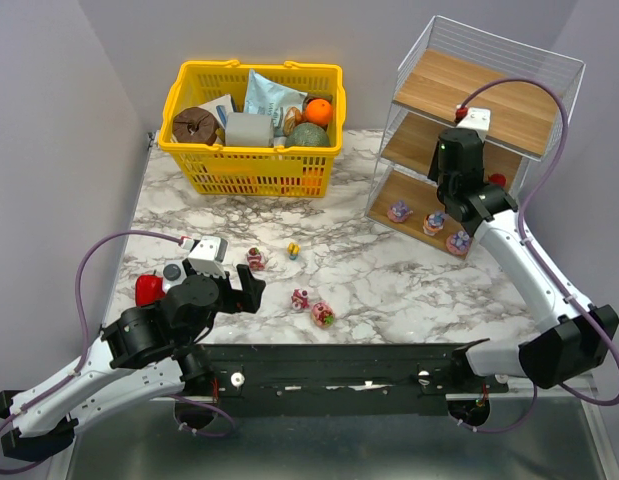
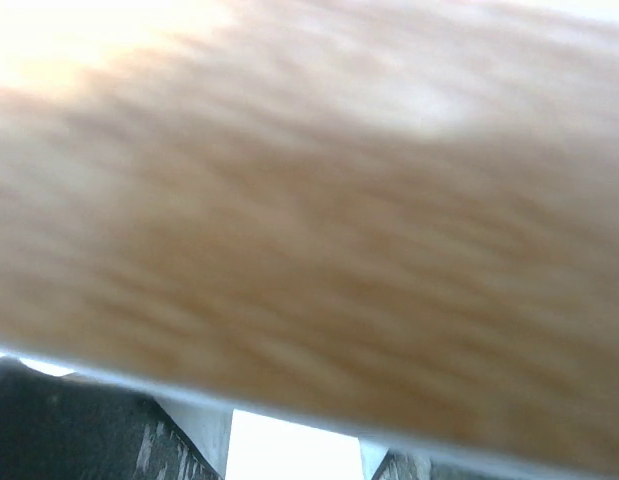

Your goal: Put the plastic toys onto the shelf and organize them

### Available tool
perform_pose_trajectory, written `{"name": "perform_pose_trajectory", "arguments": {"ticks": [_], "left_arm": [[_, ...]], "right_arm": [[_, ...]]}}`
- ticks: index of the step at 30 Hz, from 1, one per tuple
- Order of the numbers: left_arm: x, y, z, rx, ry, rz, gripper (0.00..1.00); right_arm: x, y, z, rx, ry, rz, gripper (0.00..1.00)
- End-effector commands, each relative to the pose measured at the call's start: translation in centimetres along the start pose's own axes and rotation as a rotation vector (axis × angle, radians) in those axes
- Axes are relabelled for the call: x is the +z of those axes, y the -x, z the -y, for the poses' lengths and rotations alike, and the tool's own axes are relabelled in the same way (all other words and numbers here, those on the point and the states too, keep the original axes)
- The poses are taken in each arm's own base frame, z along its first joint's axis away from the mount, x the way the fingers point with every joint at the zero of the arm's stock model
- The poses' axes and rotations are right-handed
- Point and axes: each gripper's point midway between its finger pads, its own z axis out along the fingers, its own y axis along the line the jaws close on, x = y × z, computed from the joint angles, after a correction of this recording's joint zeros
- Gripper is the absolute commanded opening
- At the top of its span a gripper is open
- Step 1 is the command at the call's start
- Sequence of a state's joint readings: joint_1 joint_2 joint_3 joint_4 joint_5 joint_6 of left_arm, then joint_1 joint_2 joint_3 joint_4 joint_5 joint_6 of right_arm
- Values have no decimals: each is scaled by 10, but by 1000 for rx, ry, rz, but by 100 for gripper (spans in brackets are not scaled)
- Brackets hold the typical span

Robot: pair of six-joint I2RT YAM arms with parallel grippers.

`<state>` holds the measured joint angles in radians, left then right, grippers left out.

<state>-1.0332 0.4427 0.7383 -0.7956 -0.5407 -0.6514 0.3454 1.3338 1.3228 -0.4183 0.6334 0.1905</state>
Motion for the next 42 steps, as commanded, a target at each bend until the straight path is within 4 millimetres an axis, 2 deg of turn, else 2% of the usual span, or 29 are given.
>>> {"name": "perform_pose_trajectory", "arguments": {"ticks": [1,14,18,20,21,22,27,34,42], "left_arm": [[2,0,-5,7,27,8,99],[2,0,-6,5,31,9,99],[2,0,-6,5,31,9,99],[2,0,-6,7,32,7,99],[2,0,-6,6,31,8,99],[2,0,-6,6,31,8,99],[2,0,-6,6,31,8,99],[3,0,-6,7,34,7,99],[3,0,-6,8,35,7,99]], "right_arm": [[1,-11,20,-52,-79,9,42],[12,-14,24,-92,-119,27,50],[14,-11,23,-66,-112,72,51],[15,-16,21,-67,-102,79,52],[13,-11,21,-53,-97,108,52],[15,-17,21,-59,-93,104,52],[12,-11,21,-43,-80,154,52],[18,-16,22,-120,-93,154,53],[21,-12,20,-118,-95,171,60]]}}
